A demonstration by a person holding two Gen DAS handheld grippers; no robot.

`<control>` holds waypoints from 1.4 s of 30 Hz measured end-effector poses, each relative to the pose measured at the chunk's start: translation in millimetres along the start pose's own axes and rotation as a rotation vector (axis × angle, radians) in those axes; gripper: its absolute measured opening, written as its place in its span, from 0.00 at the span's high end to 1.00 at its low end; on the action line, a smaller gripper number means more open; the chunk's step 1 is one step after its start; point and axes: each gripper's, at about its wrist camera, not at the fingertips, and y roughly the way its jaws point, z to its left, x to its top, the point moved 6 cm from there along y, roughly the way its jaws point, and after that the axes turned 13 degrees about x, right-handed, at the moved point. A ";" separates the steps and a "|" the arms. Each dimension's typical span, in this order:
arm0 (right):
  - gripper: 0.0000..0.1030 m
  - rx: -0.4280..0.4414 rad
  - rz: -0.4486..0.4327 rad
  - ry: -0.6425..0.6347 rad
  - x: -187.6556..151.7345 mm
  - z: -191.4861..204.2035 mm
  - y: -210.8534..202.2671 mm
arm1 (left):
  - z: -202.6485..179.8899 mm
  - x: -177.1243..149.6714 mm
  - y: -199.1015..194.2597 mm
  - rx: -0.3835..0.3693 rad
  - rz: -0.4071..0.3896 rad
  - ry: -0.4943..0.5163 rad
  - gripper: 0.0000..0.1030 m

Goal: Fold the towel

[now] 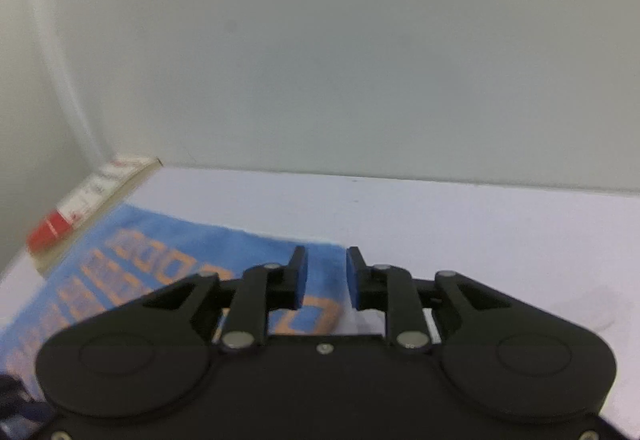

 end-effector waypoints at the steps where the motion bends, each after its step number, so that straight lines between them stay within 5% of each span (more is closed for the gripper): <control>1: 0.77 -0.019 0.008 -0.009 -1.1 -1.6 2.4 | -0.4 0.0 -1.3 -0.002 -0.003 0.002 0.38; 7: 0.60 -0.043 -0.029 0.072 0.2 -14.5 5.7 | -20.6 -10.2 -20.8 -0.078 -0.015 0.059 0.38; 12: 0.60 -0.015 -0.037 0.099 2.7 -14.1 5.0 | -60.1 -27.1 -31.0 0.016 -0.075 0.283 0.38; 15: 0.58 0.002 -0.031 0.095 3.8 -10.3 4.5 | -70.7 -28.3 -38.5 0.025 -0.102 0.336 0.38; 18: 0.55 0.003 -0.039 0.101 5.5 -9.1 4.1 | -74.1 -26.0 -49.3 -0.016 -0.119 0.346 0.38; 20: 0.54 0.004 -0.049 0.115 7.3 -10.3 5.1 | -80.5 -28.7 -57.9 -0.101 -0.112 0.347 0.25; 23: 0.54 0.010 -0.052 0.129 7.7 -15.6 -1.2 | -88.2 -35.7 -63.2 -0.203 -0.084 0.336 0.25; 25: 0.54 0.012 -0.051 0.133 7.7 -16.0 -1.4 | -91.7 -40.8 -60.6 -0.205 -0.069 0.341 0.26; 28: 0.52 0.013 -0.051 0.132 7.5 -16.3 -2.7 | -94.4 -46.1 -52.3 -0.189 -0.050 0.347 0.54; 42: 0.51 0.018 -0.056 0.147 8.0 -24.9 -11.0 | -75.2 -34.1 -49.4 -0.212 -0.036 0.250 0.94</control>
